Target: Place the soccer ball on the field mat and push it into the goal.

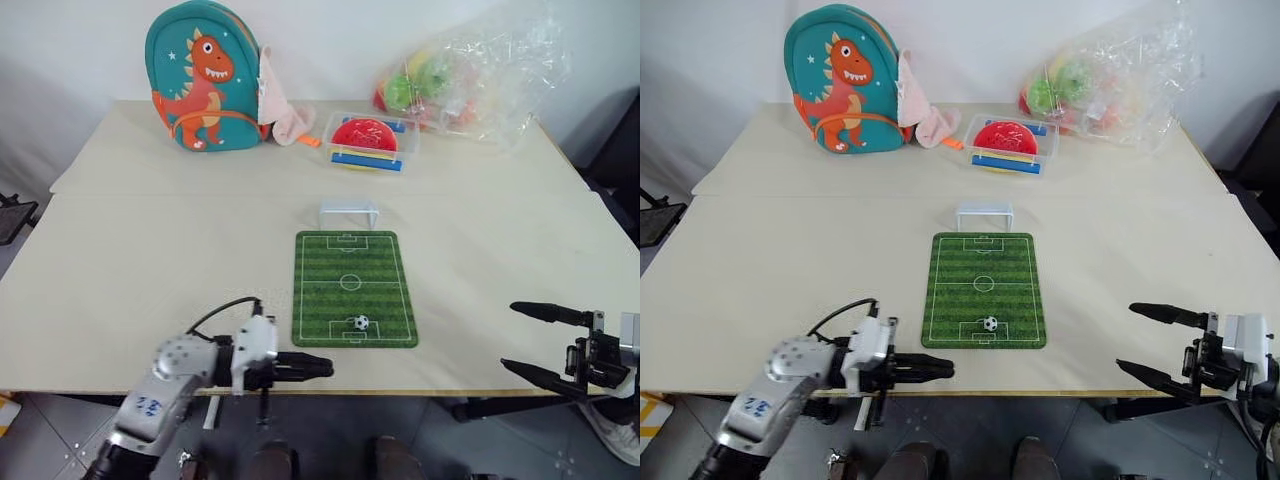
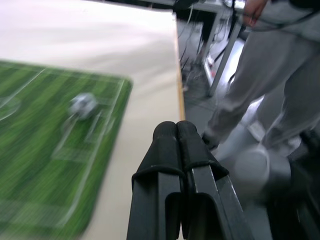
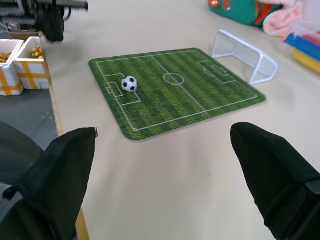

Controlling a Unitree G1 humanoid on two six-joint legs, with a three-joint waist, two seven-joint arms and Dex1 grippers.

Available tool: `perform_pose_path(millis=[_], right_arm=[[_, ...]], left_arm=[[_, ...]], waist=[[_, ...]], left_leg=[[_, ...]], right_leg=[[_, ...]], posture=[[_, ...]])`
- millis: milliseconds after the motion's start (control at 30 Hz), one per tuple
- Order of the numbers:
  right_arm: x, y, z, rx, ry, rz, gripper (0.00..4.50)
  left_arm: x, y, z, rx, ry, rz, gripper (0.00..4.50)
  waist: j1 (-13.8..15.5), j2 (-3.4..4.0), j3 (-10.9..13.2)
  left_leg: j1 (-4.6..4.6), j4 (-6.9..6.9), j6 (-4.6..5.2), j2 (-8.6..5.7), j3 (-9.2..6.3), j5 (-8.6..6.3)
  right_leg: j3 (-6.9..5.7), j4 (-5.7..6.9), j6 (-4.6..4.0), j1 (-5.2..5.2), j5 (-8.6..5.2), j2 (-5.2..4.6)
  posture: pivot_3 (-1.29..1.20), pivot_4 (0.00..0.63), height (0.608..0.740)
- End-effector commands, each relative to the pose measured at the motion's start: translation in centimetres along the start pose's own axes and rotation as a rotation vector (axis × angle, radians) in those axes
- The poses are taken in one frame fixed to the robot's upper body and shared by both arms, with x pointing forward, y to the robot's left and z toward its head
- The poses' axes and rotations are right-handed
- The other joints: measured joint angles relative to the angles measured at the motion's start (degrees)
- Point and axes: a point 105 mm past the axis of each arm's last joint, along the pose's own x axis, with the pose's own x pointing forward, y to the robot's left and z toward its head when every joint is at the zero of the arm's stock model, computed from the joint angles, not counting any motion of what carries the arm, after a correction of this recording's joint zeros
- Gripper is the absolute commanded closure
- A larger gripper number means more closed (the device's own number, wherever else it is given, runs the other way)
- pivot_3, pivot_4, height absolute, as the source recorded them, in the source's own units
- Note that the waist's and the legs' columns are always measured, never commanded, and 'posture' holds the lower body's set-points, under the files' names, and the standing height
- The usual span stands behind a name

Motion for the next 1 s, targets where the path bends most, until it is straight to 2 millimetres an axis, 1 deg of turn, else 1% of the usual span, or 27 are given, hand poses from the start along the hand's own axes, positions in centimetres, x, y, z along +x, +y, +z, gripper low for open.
perform_pose_path(millis=[33, 133, 233, 333, 533, 733, 833, 933, 1000], right_arm=[[0.1, 0.6, -0.1, -0.018, -0.012, 0.066, 0.0], [-0.1, 0.4, -0.7, -0.006, -0.004, 0.047, 0.0], [-0.2, 0.7, -1.0, 0.006, -0.003, 0.039, 0.0], [-0.3, 1.0, -1.1, 0.012, -0.005, 0.031, 0.0], [-0.8, 1.3, -1.3, 0.02, 0.0, 0.013, 0.0], [-0.6, 1.7, -1.4, 0.014, -0.027, -0.04, 0.0], [-0.2, 1.3, -1.3, 0.002, -0.058, -0.095, 0.0], [0.2, 0.1, -1.0, -0.036, -0.114, -0.232, 0.0], [0.3, -0.8, -0.9, -0.06, -0.132, -0.315, 0.0]], left_arm=[[1.9, 0.2, -0.3, 0.032, 0.041, -0.005, 4.49], [4.2, 1.4, 0.1, 0.009, 0.011, 0.061, 4.49], [5.4, 2.2, 0.2, -0.007, 0.015, 0.095, 4.49], [5.5, 3.2, 0.0, 0.0, 0.03, 0.139, 4.49], [5.9, 3.8, -0.7, -0.021, 0.071, 0.138, 4.49], [6.7, 5.3, -0.5, -0.014, 0.066, 0.138, 4.49], [6.9, 6.6, -0.1, -0.009, 0.044, 0.199, 4.49], [6.7, 9.2, 1.0, 0.026, -0.007, 0.335, 4.49], [6.7, 10.1, 1.6, 0.022, -0.042, 0.377, 4.49]], waist=[[-0.14, 0.01, -0.01], [-0.28, 0.03, -0.02], [-0.18, 0.03, -0.02], [-0.12, 0.03, -0.02], [-0.14, 0.03, -0.02], [-0.02, 0.03, -0.02], [-0.07, 0.03, -0.02], [-0.06, 0.02, -0.01], [-0.08, 0.02, -0.01]], left_leg=[[0.01, 0.0, -0.01, 0.0, 0.04, 0.01], [0.03, -0.02, 0.0, 0.01, 0.11, 0.0], [0.03, 0.02, 0.0, 0.0, 0.11, 0.01], [0.03, 0.02, -0.01, 0.02, 0.09, 0.01], [0.03, 0.02, -0.01, -0.01, 0.09, 0.01], [0.02, 0.02, -0.02, 0.0, 0.06, 0.01], [0.02, 0.02, -0.02, -0.02, 0.08, 0.01], [0.02, 0.02, -0.04, -0.01, 0.07, 0.03], [0.02, 0.02, -0.07, -0.01, 0.08, 0.04]], right_leg=[[0.01, 0.0, 0.0, 0.0, 0.0, 0.02], [0.07, 0.0, 0.0, -0.02, 0.0, 0.01], [0.06, 0.0, 0.03, -0.01, 0.01, 0.01], [0.05, 0.01, 0.02, -0.02, 0.01, 0.03], [0.06, -0.01, 0.03, -0.01, 0.01, 0.0], [0.03, -0.01, 0.03, 0.0, 0.01, 0.01], [0.05, -0.02, 0.03, -0.01, 0.01, 0.0], [0.03, -0.01, 0.03, -0.01, 0.02, 0.01], [0.04, 0.01, 0.04, -0.04, 0.02, 0.01]], posture=[[0.0, 0.15, 0.74], [0.0, 0.15, 0.74], [0.0, 0.15, 0.74], [0.0, 0.15, 0.74], [0.0, 0.15, 0.74], [0.0, 0.15, 0.74], [0.0, 0.15, 0.74], [0.0, 0.15, 0.74], [0.0, 0.15, 0.74]])
